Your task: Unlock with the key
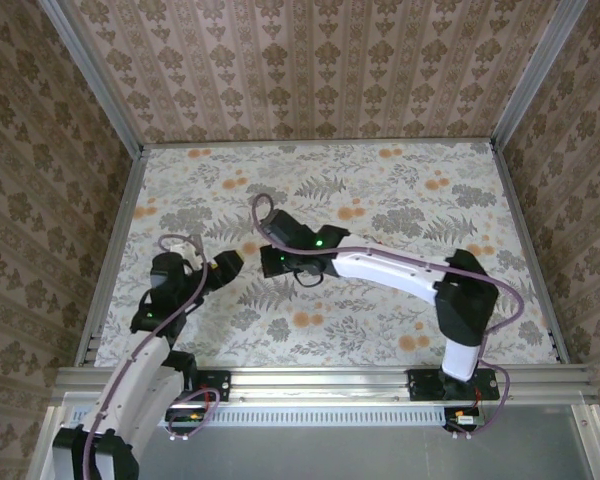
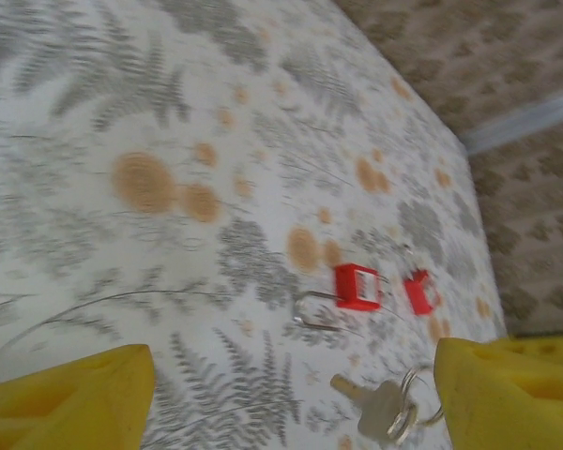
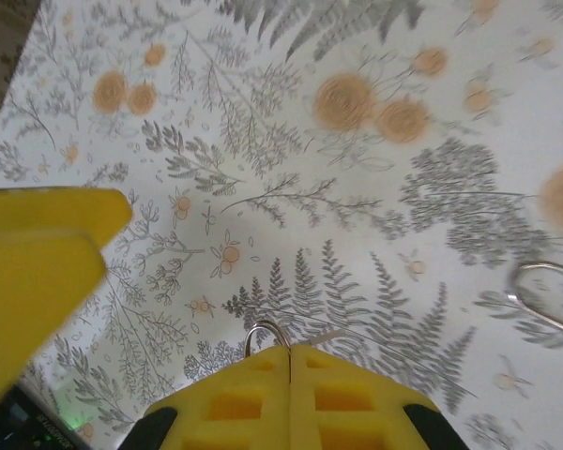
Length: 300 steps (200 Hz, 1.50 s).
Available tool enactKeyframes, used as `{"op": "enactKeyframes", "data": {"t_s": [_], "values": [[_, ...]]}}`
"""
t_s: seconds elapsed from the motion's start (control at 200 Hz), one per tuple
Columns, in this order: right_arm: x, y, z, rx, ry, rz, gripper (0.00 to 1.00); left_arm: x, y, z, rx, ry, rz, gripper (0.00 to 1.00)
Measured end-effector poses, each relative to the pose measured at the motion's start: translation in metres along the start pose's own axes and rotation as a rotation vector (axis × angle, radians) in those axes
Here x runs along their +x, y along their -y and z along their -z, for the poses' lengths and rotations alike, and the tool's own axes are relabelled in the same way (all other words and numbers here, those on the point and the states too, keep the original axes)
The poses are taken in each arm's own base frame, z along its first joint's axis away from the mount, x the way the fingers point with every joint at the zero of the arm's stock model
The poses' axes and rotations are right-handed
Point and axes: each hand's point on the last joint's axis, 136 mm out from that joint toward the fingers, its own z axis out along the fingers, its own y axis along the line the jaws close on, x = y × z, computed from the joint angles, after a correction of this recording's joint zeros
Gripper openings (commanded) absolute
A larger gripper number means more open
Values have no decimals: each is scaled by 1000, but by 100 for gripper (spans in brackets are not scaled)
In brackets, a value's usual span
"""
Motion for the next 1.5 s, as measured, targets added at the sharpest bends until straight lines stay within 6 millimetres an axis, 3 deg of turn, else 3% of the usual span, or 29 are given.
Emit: {"op": "enactKeyframes", "data": {"t_s": [0.15,0.285,0.49,0.59,0.7,0.86,1.07,1.5], "values": [[-14,21,39,36,59,-7,1,13,27,-2,123,7,-129,75],[-20,44,67,76,89,-25,1,28,68,0,246,17,-315,74],[-25,62,104,102,130,-35,1,84,129,4,418,27,-712,73],[-25,63,124,92,152,-38,1,105,139,-5,427,44,-888,71],[-24,63,144,73,179,-41,1,118,136,-24,378,52,-1043,63],[-19,65,158,54,197,-55,1,107,147,-41,327,156,-1176,62],[-7,66,156,38,174,-74,1,91,178,-51,342,290,-1215,60],[-3,61,160,0,168,-105,1,88,195,-64,369,364,-1196,54]]}}
